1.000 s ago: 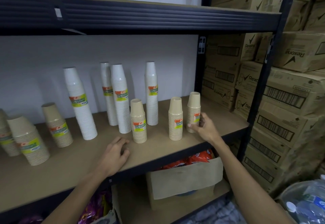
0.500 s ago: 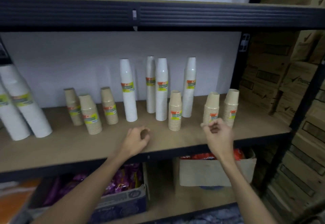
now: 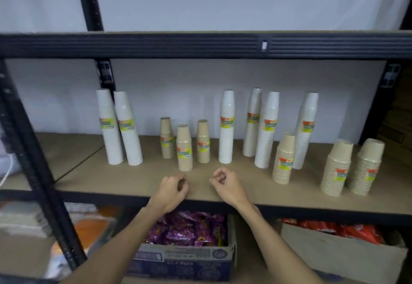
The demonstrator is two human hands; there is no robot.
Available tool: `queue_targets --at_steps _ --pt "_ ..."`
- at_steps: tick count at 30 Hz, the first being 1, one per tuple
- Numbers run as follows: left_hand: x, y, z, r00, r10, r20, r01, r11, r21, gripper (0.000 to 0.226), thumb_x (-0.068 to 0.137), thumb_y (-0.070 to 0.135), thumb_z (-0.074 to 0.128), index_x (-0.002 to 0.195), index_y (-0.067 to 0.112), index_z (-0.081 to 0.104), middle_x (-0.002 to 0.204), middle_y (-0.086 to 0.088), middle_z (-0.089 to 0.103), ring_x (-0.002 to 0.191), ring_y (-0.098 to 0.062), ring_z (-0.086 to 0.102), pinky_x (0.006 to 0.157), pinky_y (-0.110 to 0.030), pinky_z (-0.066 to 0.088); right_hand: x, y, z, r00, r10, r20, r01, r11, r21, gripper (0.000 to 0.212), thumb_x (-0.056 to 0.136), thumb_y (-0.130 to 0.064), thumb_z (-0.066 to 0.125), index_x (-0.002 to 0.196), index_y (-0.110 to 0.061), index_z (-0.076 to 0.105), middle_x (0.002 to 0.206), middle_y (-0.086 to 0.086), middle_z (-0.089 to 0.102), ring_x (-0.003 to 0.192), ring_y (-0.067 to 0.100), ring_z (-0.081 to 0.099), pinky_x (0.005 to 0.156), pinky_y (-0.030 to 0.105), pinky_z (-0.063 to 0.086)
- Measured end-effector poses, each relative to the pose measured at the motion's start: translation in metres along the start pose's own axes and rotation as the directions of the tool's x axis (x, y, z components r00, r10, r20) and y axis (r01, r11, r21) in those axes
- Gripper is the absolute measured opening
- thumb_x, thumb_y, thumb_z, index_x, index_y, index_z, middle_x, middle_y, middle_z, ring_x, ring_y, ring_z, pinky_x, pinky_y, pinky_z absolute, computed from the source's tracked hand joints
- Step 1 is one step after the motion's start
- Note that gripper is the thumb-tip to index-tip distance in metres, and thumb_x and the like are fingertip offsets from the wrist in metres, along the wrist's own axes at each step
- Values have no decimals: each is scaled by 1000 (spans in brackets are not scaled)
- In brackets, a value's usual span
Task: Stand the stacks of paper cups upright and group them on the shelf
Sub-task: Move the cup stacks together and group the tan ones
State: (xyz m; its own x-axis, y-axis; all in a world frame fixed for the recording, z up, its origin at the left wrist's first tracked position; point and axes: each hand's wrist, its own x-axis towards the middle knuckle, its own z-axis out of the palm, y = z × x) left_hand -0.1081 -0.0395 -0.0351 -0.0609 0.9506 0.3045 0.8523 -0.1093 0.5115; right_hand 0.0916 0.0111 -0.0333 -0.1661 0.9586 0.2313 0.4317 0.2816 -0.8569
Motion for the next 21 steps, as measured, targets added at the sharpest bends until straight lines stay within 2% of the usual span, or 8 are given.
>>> queue_targets --at_steps 2,6,8,10,12,14,16,21 --pt "-5 -27 -17 992 -96 -84 97 995 12 22 91 35 50 101 22 64 91 0 69 89 -23 59 82 -37 49 9 -8 19 997 38 64 -37 999 -12 22 85 -19 72 102 -12 60 84 3 62 71 9 55 74 26 49" --pt "1 -66 -44 965 -220 -145 219 975 -26 14 88 32 52 96 25 61 88 3 68 86 -23 64 78 -40 52 28 -17 57 991 51 127 -44 997 -59 57 81 -29 78 130 -16 52 117 3 60 94 12 59 88 26 49" --pt "8 -77 -50 965 -241 -107 244 970 18 21 89 32 52 107 23 58 98 0 68 95 -26 64 84 -40 50 37 -23 71 995 51 89 -43 995 -85 73 79 -33 80 140 -13 46 130 6 59 110 19 60 96 30 48" --pt "15 -85 -52 961 -269 -64 275 953 129 34 92 38 48 122 24 52 115 -1 64 107 -27 60 93 -40 43 47 -29 84 995 85 45 -81 993 -89 81 77 -36 81 144 -8 43 134 10 58 121 25 57 101 33 45" --pt "21 -91 -48 962 -268 -56 274 938 215 40 93 43 42 129 25 47 127 2 56 115 -23 54 97 -40 35 58 -34 96 991 130 -17 -131 985 -115 75 75 -43 80 137 -12 51 127 8 64 119 27 60 97 36 49" --pt "24 -96 -43 967 -242 -79 254 935 249 45 94 46 39 134 26 45 136 5 49 123 -20 48 100 -38 32 65 -38 104 986 135 -101 -153 966 -208 53 75 -50 75 118 -23 61 113 2 70 108 27 65 86 37 54" --pt "26 -101 -39 971 -218 -97 237 934 267 48 94 47 38 137 27 43 140 6 45 126 -19 43 102 -38 32 69 -43 110 980 130 -151 -169 943 -285 41 77 -53 71 107 -26 61 107 -1 71 104 27 66 81 34 52" --pt "28 -107 -35 976 -195 -101 216 937 276 49 93 49 38 137 28 42 140 8 43 128 -16 41 102 -37 31 79 -49 118 979 122 -161 -168 934 -316 48 76 -58 70 108 -23 60 112 1 69 109 28 65 80 34 48"
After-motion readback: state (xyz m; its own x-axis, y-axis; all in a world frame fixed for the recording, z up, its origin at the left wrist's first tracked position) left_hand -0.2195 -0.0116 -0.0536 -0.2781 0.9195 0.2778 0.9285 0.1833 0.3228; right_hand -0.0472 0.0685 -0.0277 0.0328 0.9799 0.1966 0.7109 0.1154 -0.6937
